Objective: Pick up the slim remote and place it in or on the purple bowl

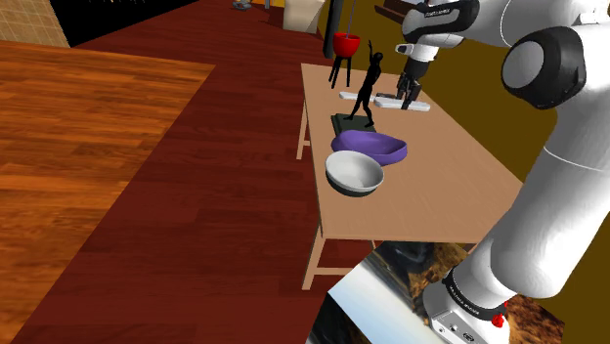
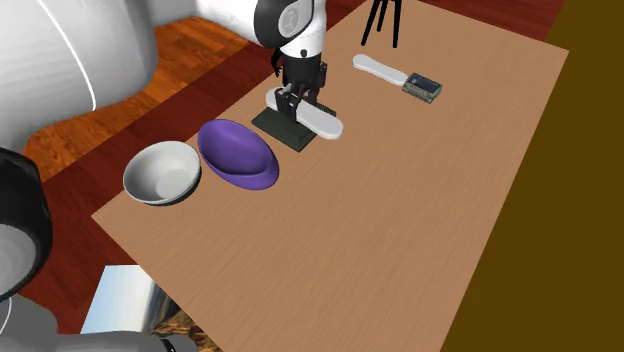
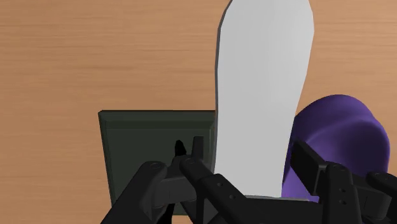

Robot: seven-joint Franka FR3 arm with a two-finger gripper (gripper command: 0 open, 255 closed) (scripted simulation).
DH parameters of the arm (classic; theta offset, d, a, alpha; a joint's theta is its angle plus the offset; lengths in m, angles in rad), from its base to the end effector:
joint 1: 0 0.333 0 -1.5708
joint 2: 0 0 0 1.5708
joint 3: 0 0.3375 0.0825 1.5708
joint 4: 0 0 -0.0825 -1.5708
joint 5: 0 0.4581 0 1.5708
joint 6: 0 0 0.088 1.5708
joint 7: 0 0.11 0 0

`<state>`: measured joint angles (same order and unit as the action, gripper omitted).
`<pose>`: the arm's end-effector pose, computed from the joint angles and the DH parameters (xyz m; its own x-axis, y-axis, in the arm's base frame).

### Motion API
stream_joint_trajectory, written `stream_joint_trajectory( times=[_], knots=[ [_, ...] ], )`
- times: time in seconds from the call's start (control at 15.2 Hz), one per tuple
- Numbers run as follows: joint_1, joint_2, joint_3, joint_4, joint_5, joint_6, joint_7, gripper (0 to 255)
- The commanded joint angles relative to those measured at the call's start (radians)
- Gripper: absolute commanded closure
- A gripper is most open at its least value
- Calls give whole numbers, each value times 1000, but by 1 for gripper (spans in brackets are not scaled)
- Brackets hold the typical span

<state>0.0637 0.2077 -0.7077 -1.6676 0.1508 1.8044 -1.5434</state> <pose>0.5733 -0.3761 0.5030 0.6432 0.7657 0.0110 0.7657 -0.6429 -0.0199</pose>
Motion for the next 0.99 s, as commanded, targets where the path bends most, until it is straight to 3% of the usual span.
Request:
stream_joint_trajectory(
  times=[0.0,0.46,0.79,0.92],
  knots=[
    [54,-81,7,-85,-53,25,66,255],
    [163,-289,92,-282,-183,63,294,255],
    [206,-391,174,-380,-229,71,439,255],
    [205,-386,172,-403,-228,98,437,255]
  ],
)
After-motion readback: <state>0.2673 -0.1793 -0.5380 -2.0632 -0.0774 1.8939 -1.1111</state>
